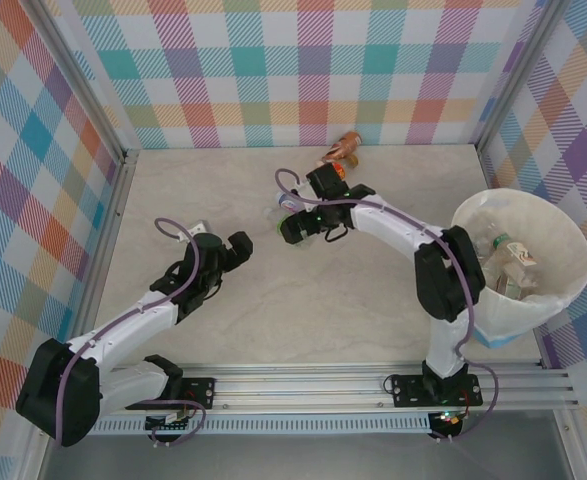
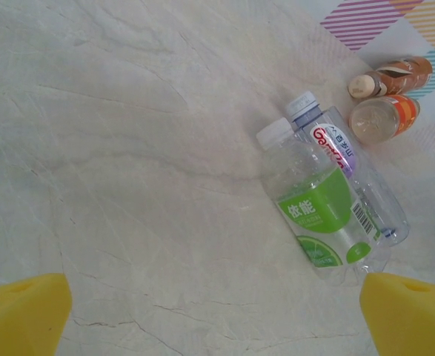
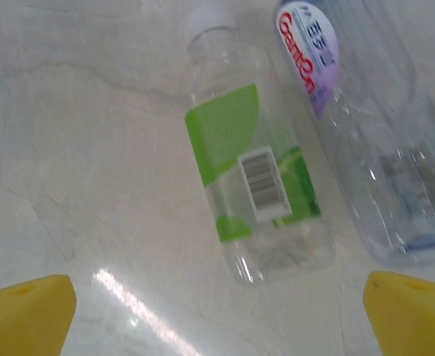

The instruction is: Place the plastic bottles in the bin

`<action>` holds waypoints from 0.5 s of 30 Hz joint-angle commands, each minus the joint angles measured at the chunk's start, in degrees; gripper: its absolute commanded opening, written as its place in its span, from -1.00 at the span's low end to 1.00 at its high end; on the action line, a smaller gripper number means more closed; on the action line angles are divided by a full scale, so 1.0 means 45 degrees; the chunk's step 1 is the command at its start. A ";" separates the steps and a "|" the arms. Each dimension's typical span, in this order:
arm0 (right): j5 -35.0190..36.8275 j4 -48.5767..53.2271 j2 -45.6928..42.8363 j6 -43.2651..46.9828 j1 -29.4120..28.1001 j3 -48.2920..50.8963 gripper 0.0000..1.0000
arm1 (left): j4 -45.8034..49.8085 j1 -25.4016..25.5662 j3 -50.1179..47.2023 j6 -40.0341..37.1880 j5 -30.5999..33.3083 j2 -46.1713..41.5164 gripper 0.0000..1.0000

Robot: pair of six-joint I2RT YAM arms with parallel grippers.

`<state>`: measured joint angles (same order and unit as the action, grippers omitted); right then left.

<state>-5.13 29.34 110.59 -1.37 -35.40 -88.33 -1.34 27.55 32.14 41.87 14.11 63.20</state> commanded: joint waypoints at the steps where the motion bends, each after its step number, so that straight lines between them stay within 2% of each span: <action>1: 0.0099 -0.0128 0.1036 0.0918 -0.0217 -0.1252 1.00 | 0.0190 -0.0176 -0.0177 0.0191 -0.0186 -0.0128 1.00; 10: 0.0936 0.1261 0.3728 0.1911 -0.0458 -0.3966 0.93 | 0.0192 -0.0305 -0.0182 0.0232 -0.0301 0.0101 1.00; 15: 0.0553 0.1713 0.4059 0.2299 -0.0691 -0.4073 0.86 | 0.0161 -0.0370 -0.0140 0.0238 -0.0420 0.0265 1.00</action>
<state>-1.65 34.04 128.42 6.28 -37.47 -105.45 -1.15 26.74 32.05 42.48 12.91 63.77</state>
